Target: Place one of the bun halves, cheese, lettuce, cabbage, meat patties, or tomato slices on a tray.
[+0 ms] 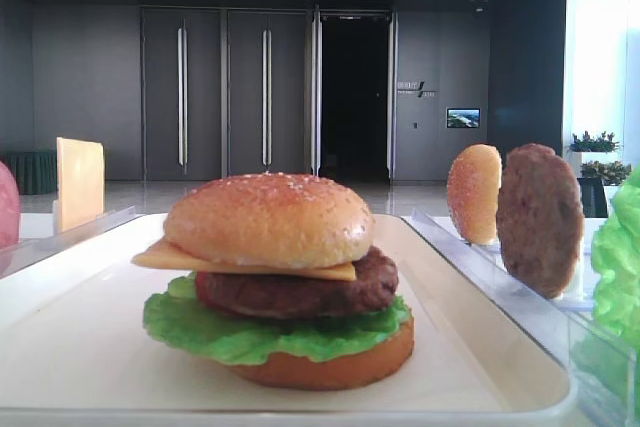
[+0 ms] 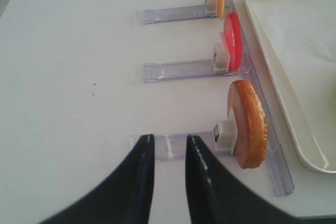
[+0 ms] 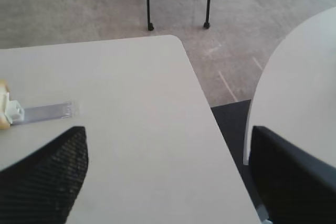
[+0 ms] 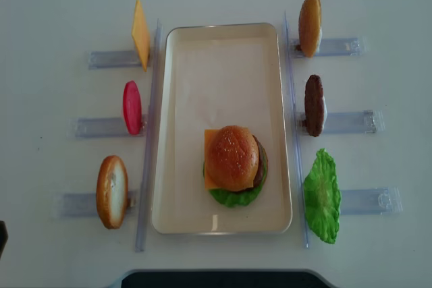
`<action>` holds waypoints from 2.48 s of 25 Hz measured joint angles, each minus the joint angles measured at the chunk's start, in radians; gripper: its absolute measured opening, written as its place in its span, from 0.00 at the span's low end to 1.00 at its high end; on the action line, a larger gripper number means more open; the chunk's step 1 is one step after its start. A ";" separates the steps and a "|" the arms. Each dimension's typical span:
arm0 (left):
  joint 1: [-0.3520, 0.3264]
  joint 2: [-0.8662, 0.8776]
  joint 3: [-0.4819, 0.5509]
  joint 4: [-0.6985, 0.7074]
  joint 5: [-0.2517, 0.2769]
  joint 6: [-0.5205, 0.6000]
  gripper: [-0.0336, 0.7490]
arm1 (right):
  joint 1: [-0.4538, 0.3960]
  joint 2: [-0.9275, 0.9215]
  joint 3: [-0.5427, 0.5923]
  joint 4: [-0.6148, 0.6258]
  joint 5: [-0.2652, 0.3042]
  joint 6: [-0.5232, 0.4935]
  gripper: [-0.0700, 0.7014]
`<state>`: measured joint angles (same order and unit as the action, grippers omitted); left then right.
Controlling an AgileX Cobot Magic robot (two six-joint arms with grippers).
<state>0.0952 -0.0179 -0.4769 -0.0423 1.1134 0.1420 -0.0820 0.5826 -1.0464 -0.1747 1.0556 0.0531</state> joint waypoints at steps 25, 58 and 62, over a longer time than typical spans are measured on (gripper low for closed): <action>0.000 0.000 0.000 0.001 0.000 0.000 0.24 | 0.000 -0.591 0.496 0.194 0.051 -0.068 0.85; 0.000 0.000 0.000 0.001 0.000 0.000 0.24 | 0.000 -0.591 0.540 0.196 0.075 -0.078 0.85; 0.000 0.000 0.000 0.001 0.000 0.000 0.24 | 0.000 -0.591 0.540 0.196 0.075 -0.078 0.85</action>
<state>0.0952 -0.0179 -0.4769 -0.0415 1.1134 0.1420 -0.0820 -0.0082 -0.5067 0.0212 1.1305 -0.0247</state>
